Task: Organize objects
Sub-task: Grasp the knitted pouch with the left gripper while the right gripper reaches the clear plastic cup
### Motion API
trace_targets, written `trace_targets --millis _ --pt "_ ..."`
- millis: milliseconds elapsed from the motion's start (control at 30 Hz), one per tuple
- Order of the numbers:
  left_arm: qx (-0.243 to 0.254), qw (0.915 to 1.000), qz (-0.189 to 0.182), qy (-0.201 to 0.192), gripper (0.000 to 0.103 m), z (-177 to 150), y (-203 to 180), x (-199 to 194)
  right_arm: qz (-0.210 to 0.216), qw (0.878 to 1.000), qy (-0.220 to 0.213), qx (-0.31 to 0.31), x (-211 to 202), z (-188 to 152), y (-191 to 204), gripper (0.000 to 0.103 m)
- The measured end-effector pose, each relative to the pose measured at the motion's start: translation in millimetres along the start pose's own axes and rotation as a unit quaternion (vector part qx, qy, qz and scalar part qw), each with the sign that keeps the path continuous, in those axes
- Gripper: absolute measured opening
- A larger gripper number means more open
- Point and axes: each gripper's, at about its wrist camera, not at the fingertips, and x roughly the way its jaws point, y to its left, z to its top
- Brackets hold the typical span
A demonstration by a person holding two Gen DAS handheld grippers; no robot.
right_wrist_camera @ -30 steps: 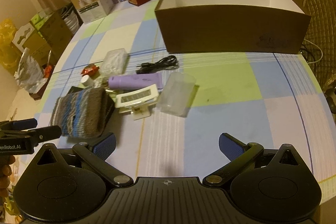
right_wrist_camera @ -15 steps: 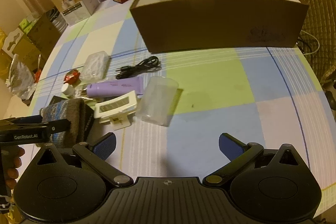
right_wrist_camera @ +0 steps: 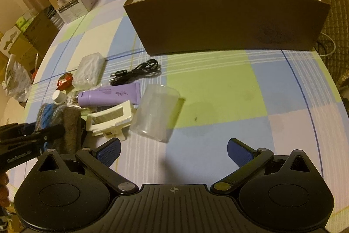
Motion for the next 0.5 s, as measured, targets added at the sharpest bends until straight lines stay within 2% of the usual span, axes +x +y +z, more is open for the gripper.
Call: trace_targets --millis 100,133,167,267,333,500 --pt "-0.009 0.9999 0.0 -0.006 0.023 4 -1 -8 0.009 1.0 -0.004 -0.007 5 6 3 0.101" --pt "-0.013 0.9999 0.0 -0.009 0.023 6 0 -11 0.013 1.0 -0.007 -0.009 7 8 4 0.095" --pt "-0.021 0.9997 -0.002 -0.012 0.023 9 2 -15 0.019 1.0 -0.008 -0.011 11 10 6 0.084" --pt "-0.04 0.999 0.001 -0.019 0.023 18 7 -20 0.026 1.0 -0.003 -0.006 24 17 9 0.068" --pt "-0.047 0.9986 0.006 -0.023 0.023 22 10 -23 0.025 1.0 -0.003 -0.001 32 21 10 0.062" --pt "-0.057 0.998 0.016 -0.023 0.023 31 13 -22 0.029 0.999 0.008 0.023 52 29 7 0.057"
